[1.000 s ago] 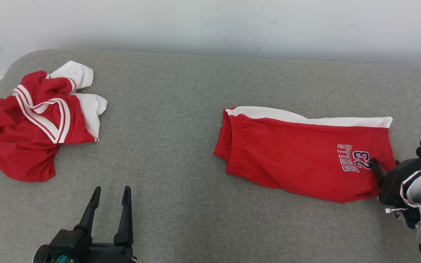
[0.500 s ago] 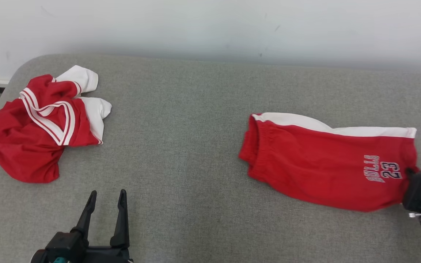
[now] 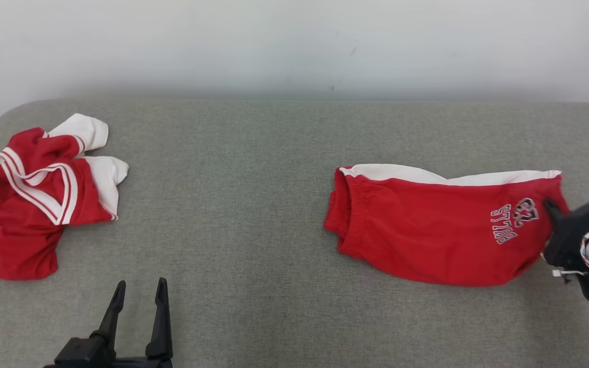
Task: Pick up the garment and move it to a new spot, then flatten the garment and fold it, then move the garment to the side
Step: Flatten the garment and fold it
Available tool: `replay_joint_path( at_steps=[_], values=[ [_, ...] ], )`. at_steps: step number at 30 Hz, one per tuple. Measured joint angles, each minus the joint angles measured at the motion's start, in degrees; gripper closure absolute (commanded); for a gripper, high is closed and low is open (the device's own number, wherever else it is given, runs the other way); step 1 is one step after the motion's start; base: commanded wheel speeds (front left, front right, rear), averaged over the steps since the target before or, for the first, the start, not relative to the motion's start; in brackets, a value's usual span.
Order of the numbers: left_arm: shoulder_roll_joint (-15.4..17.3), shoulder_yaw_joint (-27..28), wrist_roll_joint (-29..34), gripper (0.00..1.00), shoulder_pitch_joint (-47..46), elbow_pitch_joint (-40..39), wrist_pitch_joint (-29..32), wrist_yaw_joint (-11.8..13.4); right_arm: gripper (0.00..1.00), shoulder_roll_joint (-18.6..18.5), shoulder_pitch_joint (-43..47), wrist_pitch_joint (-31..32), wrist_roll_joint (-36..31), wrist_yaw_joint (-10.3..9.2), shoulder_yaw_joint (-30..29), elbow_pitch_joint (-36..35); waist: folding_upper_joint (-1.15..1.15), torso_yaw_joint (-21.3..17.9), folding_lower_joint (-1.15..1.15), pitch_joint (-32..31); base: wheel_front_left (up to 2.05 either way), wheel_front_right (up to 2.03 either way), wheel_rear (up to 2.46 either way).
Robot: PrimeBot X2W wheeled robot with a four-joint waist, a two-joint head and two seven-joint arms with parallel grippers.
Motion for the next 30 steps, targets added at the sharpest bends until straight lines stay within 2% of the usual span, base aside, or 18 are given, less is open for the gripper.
replay_joint_path(
  at_steps=[9,16,22,30],
  values=[
    [-0.01,-0.16,-0.38,0.0,0.18,0.25,0.0,-0.01,1.0,0.85,-0.3,3.85,4.88,-0.01,0.09,-13.49,0.0,-2.31,0.0,-1.15,0.0,0.0,0.0],
    [-0.01,-1.09,-1.18,0.0,0.16,0.62,0.0,-0.01,1.0,3.67,-0.52,6.87,7.3,-0.01,0.98,-19.81,0.0,-1.56,0.0,-1.56,0.0,0.0,0.0],
    [0.0,-2.23,-1.74,0.0,-0.11,1.03,0.0,-0.07,1.0,7.03,-1.32,7.91,7.06,-0.01,2.55,-20.51,0.0,0.23,0.0,-1.43,0.0,0.0,0.0],
    [0.0,-3.81,-2.44,0.0,-0.88,1.66,0.0,-0.08,1.0,12.99,-1.43,8.1,5.21,-0.01,4.99,-14.52,0.0,3.26,0.0,-0.66,0.0,0.0,0.0]
  ],
)
